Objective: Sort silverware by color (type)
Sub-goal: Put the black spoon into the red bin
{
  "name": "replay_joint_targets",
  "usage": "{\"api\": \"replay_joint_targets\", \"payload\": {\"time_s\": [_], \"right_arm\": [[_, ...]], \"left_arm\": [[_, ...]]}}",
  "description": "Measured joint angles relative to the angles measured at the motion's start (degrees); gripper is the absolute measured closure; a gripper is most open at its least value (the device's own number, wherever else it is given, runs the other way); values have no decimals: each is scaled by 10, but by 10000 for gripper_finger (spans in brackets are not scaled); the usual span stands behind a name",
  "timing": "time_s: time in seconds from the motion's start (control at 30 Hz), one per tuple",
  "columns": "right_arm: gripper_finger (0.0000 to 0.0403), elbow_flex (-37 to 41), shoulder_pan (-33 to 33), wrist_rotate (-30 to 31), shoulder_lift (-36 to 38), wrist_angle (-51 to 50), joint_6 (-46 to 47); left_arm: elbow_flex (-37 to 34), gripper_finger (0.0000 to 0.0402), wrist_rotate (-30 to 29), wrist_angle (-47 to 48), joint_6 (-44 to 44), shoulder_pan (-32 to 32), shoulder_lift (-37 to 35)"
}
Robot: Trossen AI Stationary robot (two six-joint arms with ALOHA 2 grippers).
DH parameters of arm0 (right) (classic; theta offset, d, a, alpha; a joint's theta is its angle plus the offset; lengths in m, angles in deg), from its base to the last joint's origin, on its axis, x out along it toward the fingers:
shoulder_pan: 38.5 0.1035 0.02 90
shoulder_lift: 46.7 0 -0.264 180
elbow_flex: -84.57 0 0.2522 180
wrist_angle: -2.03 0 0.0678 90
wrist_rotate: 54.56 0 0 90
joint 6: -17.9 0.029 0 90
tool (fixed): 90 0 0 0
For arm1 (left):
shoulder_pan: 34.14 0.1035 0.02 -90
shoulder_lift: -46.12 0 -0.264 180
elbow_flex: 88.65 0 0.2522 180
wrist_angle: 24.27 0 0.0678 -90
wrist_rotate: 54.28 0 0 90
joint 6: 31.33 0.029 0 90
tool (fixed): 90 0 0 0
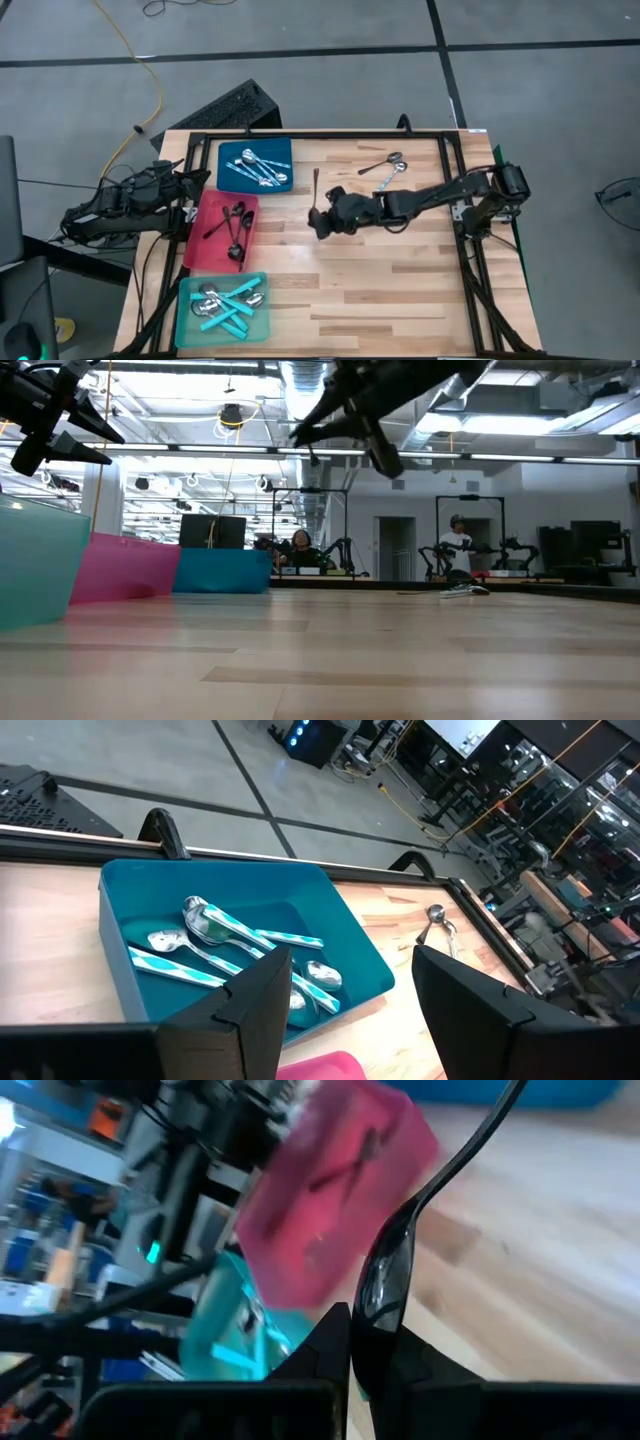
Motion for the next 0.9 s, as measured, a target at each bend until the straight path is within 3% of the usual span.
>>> {"api": "replay_joint_targets", "payload": {"time_s": [0.3, 0.9], "right_arm": [[364, 0, -9, 0, 0, 68, -75], [364, 0, -12, -1, -11, 147, -111]], "left_arm": [[0, 207, 0, 0, 0, 0, 0], [0, 207, -2, 0, -7, 0, 0]]}}
